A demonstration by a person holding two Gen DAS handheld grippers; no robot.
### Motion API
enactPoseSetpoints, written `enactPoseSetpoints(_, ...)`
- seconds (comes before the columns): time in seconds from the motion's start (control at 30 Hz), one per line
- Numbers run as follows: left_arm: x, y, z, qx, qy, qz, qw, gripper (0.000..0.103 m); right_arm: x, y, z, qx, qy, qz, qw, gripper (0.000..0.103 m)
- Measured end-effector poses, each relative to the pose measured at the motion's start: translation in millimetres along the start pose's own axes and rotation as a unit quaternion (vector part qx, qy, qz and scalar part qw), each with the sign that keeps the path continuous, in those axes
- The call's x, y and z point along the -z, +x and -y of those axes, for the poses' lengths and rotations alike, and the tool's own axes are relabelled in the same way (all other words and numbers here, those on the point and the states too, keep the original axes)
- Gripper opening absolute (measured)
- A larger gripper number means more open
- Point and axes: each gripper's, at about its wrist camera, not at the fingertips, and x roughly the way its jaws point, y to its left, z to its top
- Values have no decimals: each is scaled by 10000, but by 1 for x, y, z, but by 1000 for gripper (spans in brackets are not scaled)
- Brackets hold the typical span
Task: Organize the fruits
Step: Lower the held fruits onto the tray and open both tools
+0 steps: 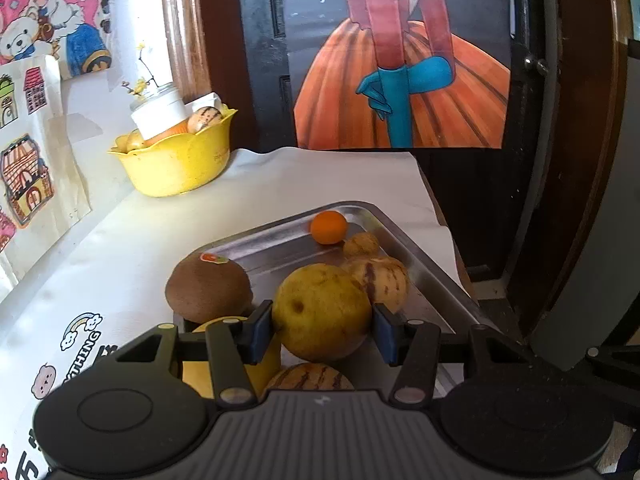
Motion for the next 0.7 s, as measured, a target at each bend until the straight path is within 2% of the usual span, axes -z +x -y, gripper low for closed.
enactPoseSetpoints(0.7, 1, 0, 0, -30, 93, -20, 10000, 58, 4, -7, 1, 57, 108, 10, 9999, 32)
